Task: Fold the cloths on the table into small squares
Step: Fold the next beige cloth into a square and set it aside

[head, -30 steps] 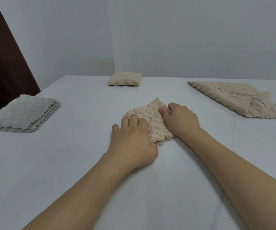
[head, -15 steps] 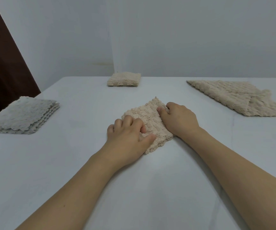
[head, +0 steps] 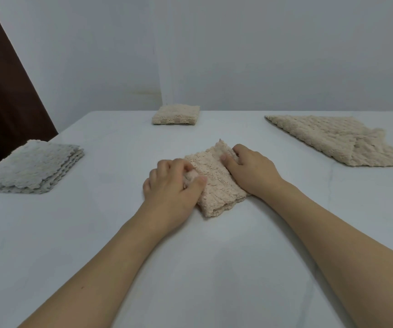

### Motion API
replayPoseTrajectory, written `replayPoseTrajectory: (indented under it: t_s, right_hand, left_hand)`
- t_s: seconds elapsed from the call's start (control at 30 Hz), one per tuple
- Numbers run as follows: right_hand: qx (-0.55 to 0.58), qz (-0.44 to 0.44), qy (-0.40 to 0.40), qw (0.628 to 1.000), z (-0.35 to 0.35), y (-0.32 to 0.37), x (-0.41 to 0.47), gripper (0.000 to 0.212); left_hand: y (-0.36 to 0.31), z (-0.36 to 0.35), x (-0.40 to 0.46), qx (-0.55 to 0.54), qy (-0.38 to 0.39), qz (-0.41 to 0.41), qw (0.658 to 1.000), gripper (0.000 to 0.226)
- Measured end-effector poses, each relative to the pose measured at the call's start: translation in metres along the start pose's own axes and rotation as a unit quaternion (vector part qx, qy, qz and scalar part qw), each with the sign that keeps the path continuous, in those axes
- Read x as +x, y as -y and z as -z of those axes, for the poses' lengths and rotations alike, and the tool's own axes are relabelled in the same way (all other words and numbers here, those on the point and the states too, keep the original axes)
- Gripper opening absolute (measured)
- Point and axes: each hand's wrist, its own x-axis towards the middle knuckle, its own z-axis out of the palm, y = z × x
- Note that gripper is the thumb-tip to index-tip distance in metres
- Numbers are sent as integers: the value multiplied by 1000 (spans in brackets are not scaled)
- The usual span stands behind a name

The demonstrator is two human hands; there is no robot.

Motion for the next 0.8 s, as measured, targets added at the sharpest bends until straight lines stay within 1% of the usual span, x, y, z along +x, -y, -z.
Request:
replayPoseTrajectory:
  t_s: [0.1,0.17,0.27,0.3,0.37,0.47,0.57,0.67,0.73,0.8]
  right_hand:
    - [101,33,30,994,3,2,-2,35]
    - [156,50,46,985,5,2,-3,34]
    - [205,73,69,974,5,1,-5,30]
    - [210,80,72,972,5,1,-5,28]
    - [218,84,71,970,5,1,-5,26]
    - [225,77,66,969,4,0,-4,27]
    - [218,74,67,971,3,-2,-2,28]
    - [211,71,66,973,1,-3,-2,30]
    - [212,69,61,973,2,-3,-1,30]
    - [217,68,56,972,2,-3,-1,31]
  left_hand:
    - [4,1,4,17,1,1,1000,62]
    - [3,2,4,-8,12,-9,1000,70]
    - [8,6,7,-105,27,4,994,76]
    - [11,7,9,-133,24,15,991,75]
    - [18,7,12,-163,12,31,986,66]
    - [21,6,14,-162,-1,26,986,53]
    - [22,6,16,-176,7,27,984,46]
    - [21,7,18,-176,31,45,983,32]
    - [18,9,17,-160,39,62,984,32]
    - [16,11,15,-177,44,62,981,36]
